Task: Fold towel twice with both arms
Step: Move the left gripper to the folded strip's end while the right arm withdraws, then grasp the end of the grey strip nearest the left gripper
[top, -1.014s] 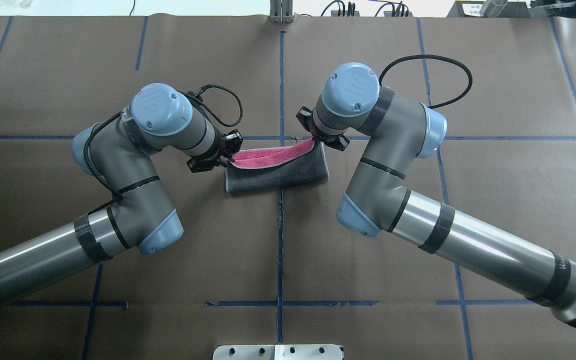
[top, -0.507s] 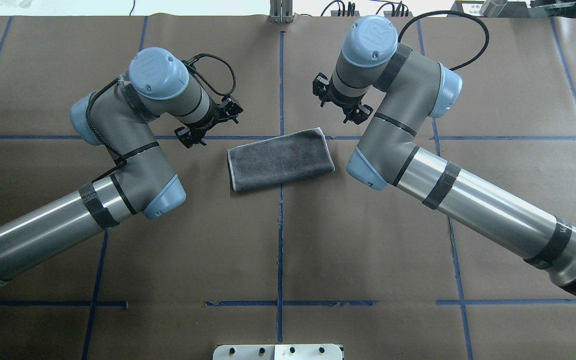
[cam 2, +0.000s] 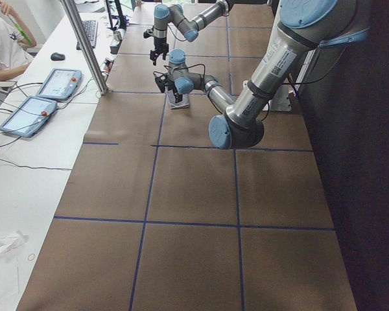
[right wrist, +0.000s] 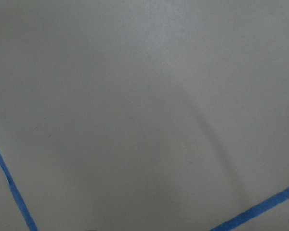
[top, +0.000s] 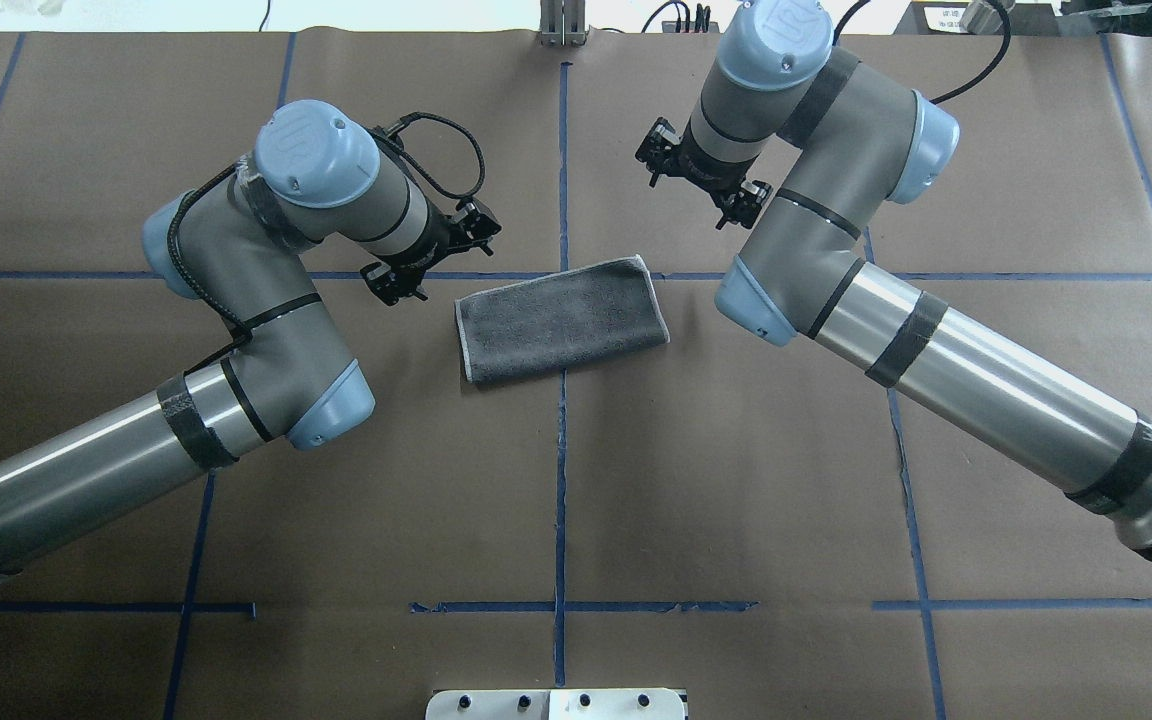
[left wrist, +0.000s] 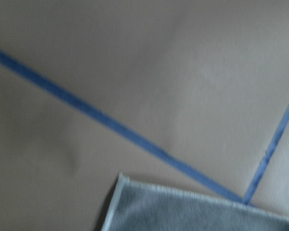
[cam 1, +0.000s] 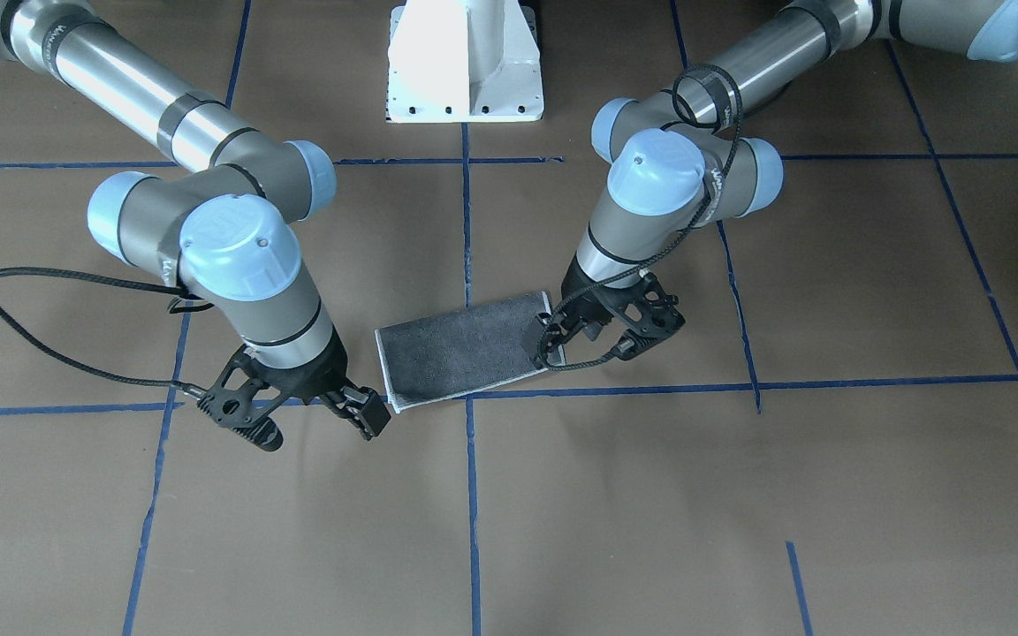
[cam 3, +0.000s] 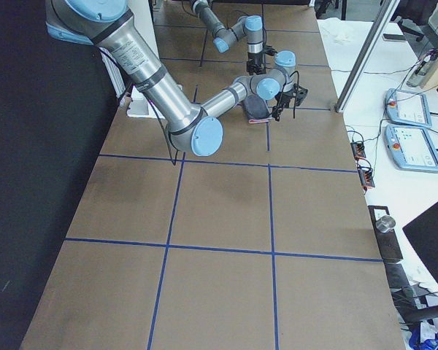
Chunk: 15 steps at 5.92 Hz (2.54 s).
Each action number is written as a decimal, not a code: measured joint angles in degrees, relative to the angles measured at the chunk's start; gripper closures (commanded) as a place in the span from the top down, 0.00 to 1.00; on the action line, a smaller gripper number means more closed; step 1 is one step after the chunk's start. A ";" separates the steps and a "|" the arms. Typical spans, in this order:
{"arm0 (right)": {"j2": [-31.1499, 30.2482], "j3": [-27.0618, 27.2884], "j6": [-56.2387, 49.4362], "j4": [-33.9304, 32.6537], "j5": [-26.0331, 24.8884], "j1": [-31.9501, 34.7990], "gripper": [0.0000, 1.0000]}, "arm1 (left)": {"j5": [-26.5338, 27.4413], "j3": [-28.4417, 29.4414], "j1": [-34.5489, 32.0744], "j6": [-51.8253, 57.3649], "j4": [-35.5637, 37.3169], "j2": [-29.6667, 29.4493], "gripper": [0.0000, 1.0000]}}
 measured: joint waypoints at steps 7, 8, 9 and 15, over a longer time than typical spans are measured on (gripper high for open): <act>-9.05 6.54 -13.17 -0.42 5.61 6.11 1.00 | 5.84 -1.71 6.49 -11.65 11.02 -0.45 0.63; -9.10 6.65 -13.22 -0.42 5.61 6.22 1.00 | 5.85 -1.73 6.49 -11.66 11.15 0.02 0.58; -9.12 6.72 -13.24 -0.46 5.61 6.28 1.00 | 5.86 -1.76 6.48 -11.66 11.22 0.37 0.41; -9.96 6.64 -13.30 -0.23 5.42 6.44 1.00 | 5.51 -3.81 6.44 -11.51 11.63 0.46 0.00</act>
